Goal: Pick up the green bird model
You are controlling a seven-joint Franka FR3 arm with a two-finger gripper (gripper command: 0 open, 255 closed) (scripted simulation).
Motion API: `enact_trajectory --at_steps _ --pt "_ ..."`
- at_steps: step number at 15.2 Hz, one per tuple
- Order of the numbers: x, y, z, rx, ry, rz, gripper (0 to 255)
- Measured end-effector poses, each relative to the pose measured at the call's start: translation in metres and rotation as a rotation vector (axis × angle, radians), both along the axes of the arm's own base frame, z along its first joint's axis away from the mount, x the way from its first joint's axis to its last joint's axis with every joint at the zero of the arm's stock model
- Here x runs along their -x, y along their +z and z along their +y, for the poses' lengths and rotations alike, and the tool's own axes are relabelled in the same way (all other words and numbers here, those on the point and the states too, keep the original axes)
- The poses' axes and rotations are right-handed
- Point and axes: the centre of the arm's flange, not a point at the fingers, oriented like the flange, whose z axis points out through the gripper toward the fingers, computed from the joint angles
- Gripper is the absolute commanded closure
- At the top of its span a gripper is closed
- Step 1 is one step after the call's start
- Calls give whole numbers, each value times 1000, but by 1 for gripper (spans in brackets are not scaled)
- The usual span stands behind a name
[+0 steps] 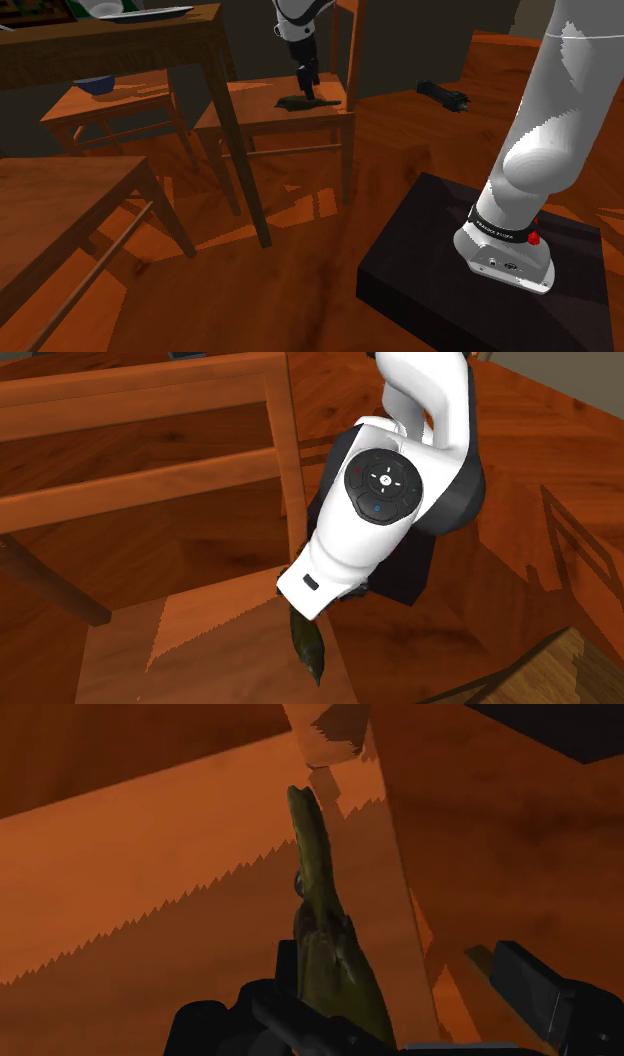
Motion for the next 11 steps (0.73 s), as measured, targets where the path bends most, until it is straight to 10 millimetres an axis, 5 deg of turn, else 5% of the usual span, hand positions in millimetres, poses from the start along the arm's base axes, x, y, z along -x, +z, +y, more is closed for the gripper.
enact_trajectory --at_steps 4,11 --pt "-40 -11 2 35 54 4 0" --pt "-44 -45 1 40 62 4 0"
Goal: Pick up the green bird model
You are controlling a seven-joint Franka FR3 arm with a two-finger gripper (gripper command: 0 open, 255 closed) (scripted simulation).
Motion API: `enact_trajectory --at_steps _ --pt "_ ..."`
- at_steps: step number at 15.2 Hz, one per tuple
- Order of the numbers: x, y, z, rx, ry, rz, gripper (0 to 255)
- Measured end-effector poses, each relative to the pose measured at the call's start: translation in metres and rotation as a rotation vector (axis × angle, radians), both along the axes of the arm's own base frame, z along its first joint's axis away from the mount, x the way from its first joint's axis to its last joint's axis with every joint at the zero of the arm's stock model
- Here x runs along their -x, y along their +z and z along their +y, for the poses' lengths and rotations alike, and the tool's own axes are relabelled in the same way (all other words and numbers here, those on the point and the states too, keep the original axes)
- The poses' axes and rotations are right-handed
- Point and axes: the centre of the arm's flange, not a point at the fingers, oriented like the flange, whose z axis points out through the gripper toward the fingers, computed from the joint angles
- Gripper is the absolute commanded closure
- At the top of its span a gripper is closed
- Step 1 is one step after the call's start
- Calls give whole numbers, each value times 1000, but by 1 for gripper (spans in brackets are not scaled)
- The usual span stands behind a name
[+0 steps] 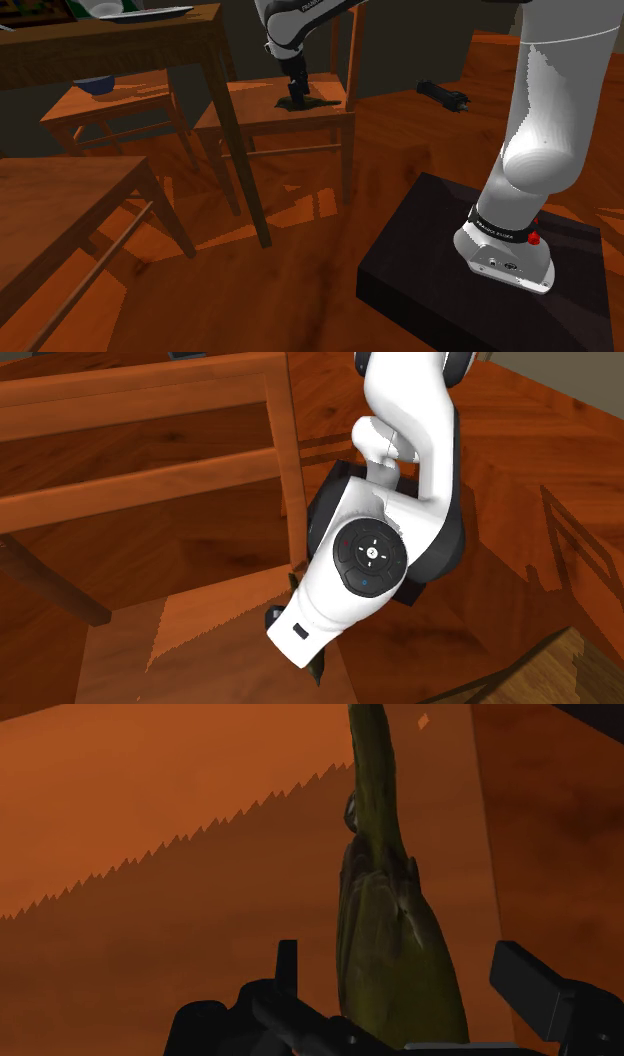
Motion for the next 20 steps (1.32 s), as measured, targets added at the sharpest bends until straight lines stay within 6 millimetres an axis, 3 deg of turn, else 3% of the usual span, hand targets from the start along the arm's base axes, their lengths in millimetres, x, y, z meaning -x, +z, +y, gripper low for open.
enact_trajectory --at_steps 1,12,20 --pt "-1 -2 1 0 0 0 255" --pt "-1 -2 0 0 0 -1 255" --pt "-2 39 0 0 0 -1 255"
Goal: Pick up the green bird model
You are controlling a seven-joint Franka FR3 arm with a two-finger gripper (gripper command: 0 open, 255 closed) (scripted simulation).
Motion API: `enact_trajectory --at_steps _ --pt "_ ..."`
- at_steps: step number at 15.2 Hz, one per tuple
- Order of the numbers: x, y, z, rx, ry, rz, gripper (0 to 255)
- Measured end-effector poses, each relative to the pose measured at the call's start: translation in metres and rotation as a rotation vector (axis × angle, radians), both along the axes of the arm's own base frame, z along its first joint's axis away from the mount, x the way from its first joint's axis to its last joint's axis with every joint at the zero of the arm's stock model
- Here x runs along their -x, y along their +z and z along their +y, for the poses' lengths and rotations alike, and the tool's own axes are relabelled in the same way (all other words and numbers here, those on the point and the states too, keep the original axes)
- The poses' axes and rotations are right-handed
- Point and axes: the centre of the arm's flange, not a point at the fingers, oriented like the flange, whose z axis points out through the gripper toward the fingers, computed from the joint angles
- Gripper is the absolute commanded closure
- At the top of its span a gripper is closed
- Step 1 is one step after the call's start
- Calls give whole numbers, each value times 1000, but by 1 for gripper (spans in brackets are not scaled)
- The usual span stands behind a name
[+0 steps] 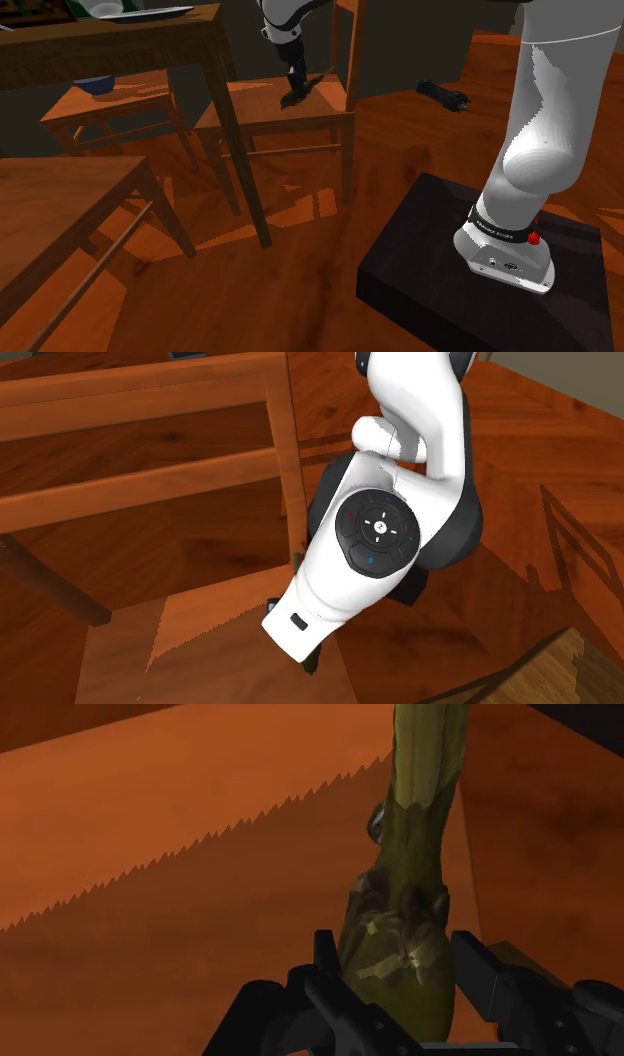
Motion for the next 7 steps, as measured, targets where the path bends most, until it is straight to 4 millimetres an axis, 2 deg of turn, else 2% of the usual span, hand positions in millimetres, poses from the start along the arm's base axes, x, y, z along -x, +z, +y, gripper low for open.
enact_trajectory --at_steps 7 --pt "0 35 0 0 0 0 255"
